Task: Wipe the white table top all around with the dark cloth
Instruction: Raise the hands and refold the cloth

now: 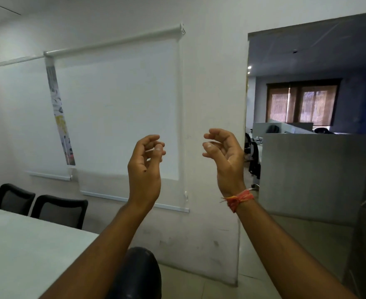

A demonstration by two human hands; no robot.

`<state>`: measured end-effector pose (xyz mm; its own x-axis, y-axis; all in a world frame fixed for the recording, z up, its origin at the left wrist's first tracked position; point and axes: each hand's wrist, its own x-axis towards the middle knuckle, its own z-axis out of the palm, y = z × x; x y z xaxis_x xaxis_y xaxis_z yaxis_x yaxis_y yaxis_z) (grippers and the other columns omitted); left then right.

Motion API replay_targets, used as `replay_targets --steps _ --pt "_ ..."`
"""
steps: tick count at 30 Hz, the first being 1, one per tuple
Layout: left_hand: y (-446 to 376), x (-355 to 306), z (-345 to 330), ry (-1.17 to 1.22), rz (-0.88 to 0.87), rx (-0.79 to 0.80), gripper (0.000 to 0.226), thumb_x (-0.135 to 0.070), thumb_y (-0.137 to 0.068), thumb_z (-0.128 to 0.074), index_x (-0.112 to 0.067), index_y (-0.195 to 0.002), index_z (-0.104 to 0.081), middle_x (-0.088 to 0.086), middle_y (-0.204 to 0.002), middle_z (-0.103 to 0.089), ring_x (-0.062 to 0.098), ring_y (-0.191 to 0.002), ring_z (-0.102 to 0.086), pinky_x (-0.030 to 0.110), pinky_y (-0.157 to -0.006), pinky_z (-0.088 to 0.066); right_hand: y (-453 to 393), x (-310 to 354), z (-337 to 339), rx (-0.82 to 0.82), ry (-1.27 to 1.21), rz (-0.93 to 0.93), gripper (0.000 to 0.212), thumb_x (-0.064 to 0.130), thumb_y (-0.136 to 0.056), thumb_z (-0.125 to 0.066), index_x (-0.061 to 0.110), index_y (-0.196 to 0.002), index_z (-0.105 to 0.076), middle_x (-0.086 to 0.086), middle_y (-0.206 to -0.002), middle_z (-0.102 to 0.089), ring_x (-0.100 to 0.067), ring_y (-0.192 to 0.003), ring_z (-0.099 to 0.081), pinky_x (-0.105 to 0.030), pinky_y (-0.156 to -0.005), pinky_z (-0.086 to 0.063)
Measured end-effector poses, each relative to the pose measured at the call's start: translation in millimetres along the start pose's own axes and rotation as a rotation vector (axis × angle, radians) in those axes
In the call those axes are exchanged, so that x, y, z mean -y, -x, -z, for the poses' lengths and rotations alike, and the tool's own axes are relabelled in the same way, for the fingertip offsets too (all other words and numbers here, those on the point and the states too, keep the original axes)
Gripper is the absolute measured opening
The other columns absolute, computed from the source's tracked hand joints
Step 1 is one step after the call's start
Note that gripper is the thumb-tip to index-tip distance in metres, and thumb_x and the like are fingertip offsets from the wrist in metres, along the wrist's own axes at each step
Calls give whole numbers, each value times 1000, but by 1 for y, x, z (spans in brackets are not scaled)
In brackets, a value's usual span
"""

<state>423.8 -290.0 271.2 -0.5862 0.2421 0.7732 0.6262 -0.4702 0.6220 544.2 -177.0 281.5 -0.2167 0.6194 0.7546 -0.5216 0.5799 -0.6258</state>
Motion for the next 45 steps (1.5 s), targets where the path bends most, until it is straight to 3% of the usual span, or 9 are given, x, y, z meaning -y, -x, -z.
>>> replay_targets --steps 12,15,20,26,32,36,40,45 --pt "-121 135 -41 -65 -2 -29 25 -29 -101 -52 -19 -123 -58 2 -114 -67 15 -98 -68 33 -88 -59 -116 -151 -54 3 -77 -30 43 42 -75 -65 23 -113 -61 -9 -114 -67 -29 -102 -66 -58 -87 -56" --pt "-141 179 -43 -113 45 -60 23 -25 -102 -51 -19 -123 -58 2 -113 -67 16 -98 -68 34 -89 -59 -144 -195 -70 25 -129 -56 46 41 -74 -65 18 -114 -61 -13 -114 -66 -32 -102 -65 -51 -86 -58" --pt "-171 241 -37 -218 56 -148 22 -26 -102 -52 -20 -122 -59 3 -114 -67 17 -97 -68 34 -88 -59 -177 -271 -110 113 -233 -104 45 44 -74 -64 21 -113 -61 -13 -114 -66 -32 -102 -65 -51 -85 -58" --pt "-210 306 -17 -370 98 -344 20 -28 -101 -54 -25 -120 -60 1 -113 -68 14 -98 -68 32 -89 -58 -211 -361 -187 338 -363 -193 40 37 -80 -65 19 -115 -61 -8 -113 -68 -25 -102 -66 -56 -86 -57" --pt "-189 353 45 -503 201 -556 17 -23 -102 -53 -24 -116 -61 0 -108 -70 15 -96 -68 33 -90 -57 -172 -416 -280 585 -498 -314 32 31 -84 -65 21 -114 -61 -4 -112 -67 -22 -104 -66 -57 -88 -56" --pt "-176 381 93 -578 219 -669 15 -24 -100 -54 -33 -109 -61 -1 -112 -69 15 -100 -68 27 -88 -58 -131 -438 -343 723 -540 -364 39 39 -82 -65 21 -116 -60 -1 -111 -67 -21 -106 -65 -58 -90 -55" --pt "-165 411 148 -650 259 -746 15 -25 -101 -53 -34 -111 -59 -2 -114 -68 11 -97 -68 22 -85 -56 -84 -455 -392 833 -553 -447 36 28 -85 -64 13 -117 -61 2 -106 -68 -17 -102 -67 -54 -91 -55" --pt "-134 450 215 -715 369 -882 16 -25 -103 -51 -30 -115 -59 -5 -112 -68 11 -97 -68 19 -85 -55 -23 -484 -438 999 -462 -532 38 41 -81 -65 24 -114 -61 -1 -110 -68 -19 -103 -66 -53 -92 -56"
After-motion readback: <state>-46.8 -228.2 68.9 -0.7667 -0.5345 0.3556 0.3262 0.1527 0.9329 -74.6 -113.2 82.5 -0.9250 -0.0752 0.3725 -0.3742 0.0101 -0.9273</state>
